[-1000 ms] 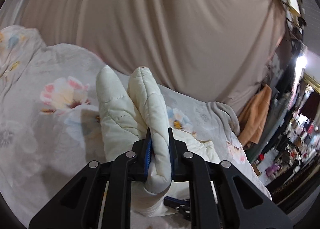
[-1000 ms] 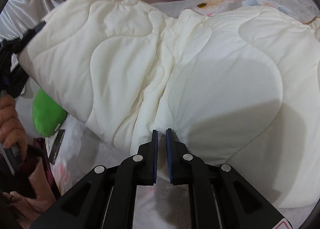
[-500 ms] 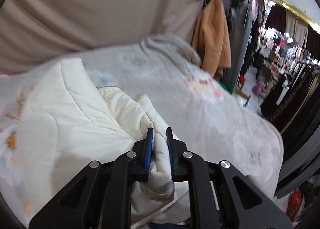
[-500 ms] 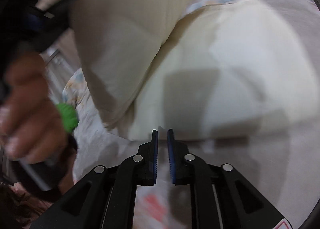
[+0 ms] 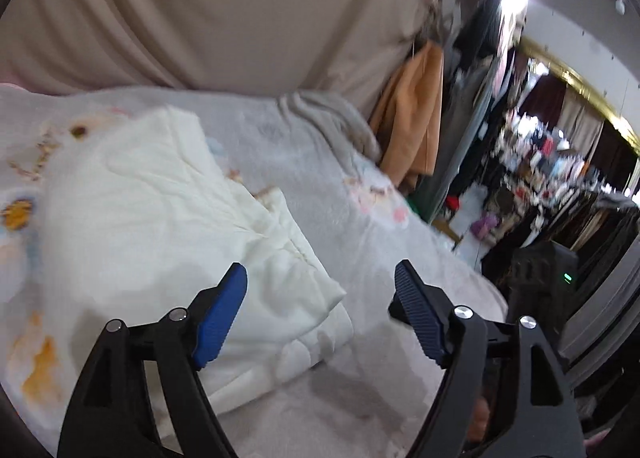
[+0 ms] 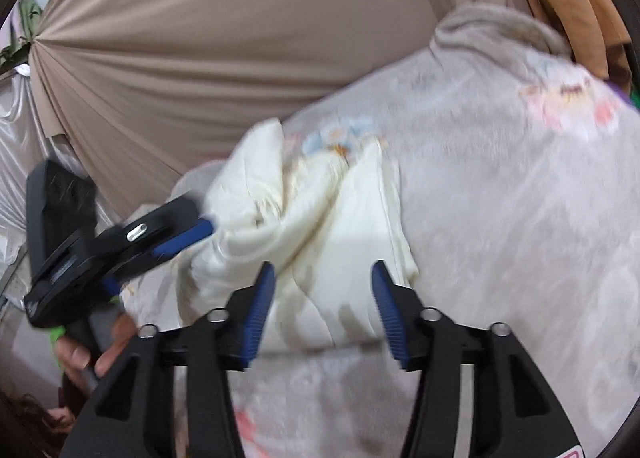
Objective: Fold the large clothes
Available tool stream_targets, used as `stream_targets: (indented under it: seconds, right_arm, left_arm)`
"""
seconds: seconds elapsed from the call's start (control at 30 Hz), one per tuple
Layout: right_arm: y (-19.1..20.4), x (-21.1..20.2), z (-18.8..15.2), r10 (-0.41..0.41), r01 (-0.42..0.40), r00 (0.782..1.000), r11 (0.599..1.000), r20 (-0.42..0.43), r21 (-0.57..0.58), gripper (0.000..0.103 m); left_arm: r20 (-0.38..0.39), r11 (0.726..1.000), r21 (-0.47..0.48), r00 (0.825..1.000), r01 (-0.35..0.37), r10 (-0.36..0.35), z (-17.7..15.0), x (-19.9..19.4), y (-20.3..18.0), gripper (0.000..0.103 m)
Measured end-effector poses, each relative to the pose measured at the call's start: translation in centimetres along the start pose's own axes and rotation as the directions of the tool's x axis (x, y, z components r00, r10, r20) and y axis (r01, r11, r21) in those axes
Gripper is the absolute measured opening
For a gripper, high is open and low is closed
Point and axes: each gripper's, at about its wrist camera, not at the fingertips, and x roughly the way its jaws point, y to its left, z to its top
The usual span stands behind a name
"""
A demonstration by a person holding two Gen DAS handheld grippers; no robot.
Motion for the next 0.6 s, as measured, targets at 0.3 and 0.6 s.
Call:
stream_targets:
  seconds: [0.3,0.6]
  right_arm:
    - [3.1,7.3,4.4,0.056,-0.072,0.994,0.982,-0.099,-0.173,0.085]
    - [3.0,4.4,3.3,0.107,-0.11,0.994,0.985,-0.033,-0.135,0.012]
  left_arm:
    - [0.046,0.939,-0.181,0.952,-0.292,0.304,-3.2,-8.0,7.5,0.08]
    - [0.065,0.947,-0.162,0.955,-0.277,0.291,-2.7,-7.4,6.6,0.08]
